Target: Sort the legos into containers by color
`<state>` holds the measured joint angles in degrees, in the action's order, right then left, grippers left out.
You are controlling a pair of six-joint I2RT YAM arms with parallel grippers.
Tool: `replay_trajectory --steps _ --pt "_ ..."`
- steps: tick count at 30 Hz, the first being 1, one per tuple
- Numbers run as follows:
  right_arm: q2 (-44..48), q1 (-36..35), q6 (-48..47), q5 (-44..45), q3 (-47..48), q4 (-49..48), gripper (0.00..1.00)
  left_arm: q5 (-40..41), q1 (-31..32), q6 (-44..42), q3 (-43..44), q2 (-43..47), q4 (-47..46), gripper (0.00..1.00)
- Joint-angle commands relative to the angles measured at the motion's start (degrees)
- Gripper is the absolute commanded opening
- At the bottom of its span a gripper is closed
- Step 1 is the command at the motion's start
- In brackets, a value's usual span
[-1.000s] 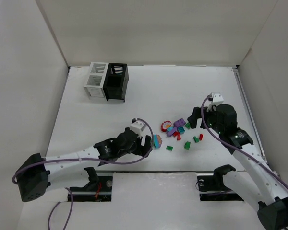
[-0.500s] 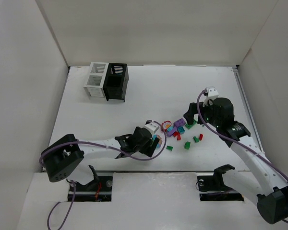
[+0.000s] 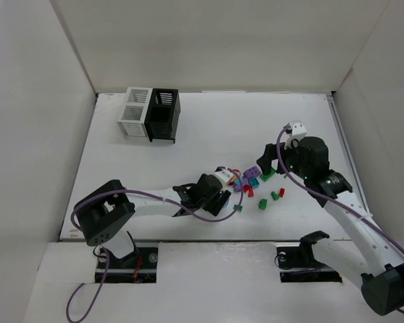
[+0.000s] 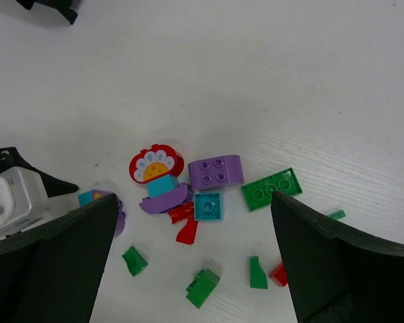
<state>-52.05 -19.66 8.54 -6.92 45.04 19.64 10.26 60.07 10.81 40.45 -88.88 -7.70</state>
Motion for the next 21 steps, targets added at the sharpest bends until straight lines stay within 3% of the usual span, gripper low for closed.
replay_trajectory --steps 1,8,14,16,17,21 --pt "1.5 -0.6 -0.7 0.3 2.9 -1.4 1.0 -1.1 0.4 -2.5 1.4 1.6 -1.6 0.66" --pt "3.1 -0.6 -0.7 1.4 2.9 -0.8 1.0 -1.8 0.4 -3.5 2.6 -0.3 -1.0 0.47" --pt "4.2 -0.6 0.3 1.9 1.6 -0.8 1.0 -3.1 0.4 -4.7 3.8 -1.6 -0.5 0.47" --pt "4.8 -0.6 0.3 1.9 1.6 -0.8 1.0 -3.6 0.4 -5.2 3.8 -1.1 -0.5 0.52" --pt "4.8 -0.6 0.3 1.9 1.6 -0.8 1.0 -3.6 0.4 -5.7 3.8 -1.1 -0.5 0.62" --pt "4.8 -0.6 0.3 1.9 1.6 -0.8 1.0 -2.4 0.4 -6.2 3.8 -0.4 -0.5 0.61"
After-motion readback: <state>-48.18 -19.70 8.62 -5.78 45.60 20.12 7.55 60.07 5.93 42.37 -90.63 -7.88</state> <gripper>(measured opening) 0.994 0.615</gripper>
